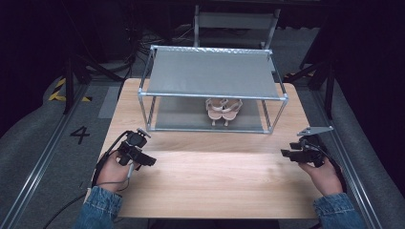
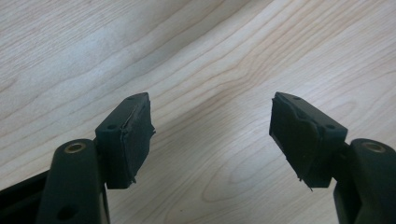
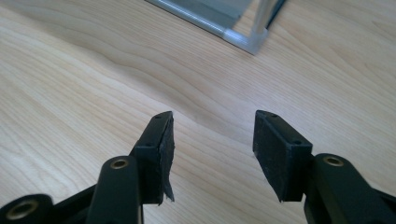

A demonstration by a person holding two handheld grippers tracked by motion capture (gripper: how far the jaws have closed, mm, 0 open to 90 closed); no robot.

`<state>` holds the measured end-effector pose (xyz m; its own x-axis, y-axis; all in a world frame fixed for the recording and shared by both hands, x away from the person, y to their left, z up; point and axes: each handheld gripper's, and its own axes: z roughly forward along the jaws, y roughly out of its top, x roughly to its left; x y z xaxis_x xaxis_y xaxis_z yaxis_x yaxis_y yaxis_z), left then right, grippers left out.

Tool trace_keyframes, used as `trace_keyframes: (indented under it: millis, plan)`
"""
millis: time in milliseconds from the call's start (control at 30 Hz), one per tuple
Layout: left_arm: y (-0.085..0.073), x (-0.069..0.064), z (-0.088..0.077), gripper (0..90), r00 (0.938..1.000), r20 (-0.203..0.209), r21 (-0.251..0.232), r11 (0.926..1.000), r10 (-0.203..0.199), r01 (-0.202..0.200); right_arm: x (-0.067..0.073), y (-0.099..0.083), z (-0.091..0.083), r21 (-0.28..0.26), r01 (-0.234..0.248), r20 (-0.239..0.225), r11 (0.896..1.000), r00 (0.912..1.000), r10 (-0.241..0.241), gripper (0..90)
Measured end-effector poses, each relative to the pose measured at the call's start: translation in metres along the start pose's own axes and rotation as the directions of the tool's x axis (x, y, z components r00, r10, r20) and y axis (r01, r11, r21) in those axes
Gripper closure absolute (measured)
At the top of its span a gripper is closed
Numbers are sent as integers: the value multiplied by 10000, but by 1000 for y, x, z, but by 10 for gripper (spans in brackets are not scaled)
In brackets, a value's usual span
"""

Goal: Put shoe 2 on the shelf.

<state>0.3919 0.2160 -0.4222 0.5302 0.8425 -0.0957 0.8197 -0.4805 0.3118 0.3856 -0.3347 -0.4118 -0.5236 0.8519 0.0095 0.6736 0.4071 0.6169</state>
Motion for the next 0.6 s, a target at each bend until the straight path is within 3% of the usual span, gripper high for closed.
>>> trace_keyframes:
  millis: [267, 400, 467, 500, 600]
  plan:
    - [-2, 9, 8, 295, 9999, 53, 172, 9998, -140, 139, -19, -17, 7, 180, -269, 112, 9995, 9996, 267, 474]
    - [-3, 14, 10, 294, 9999, -52, 151, 9998, -128, 129, -28, -26, 15, 380, -704, 202, 9968, 9974, 697, 474]
    - [-4, 16, 12, 293, 9998, -11, 215, 9996, -183, 184, -31, -30, 20, 494, -719, 194, 9962, 9973, 710, 518]
    - [-4, 17, 13, 293, 9998, -54, 170, 9997, -185, 185, -32, -32, 21, 481, -611, 243, 9970, 9979, 600, 517]
    - [-4, 17, 14, 292, 9997, -96, 180, 9996, -216, 218, -31, -33, 24, 562, -864, 163, 9947, 9962, 856, 501]
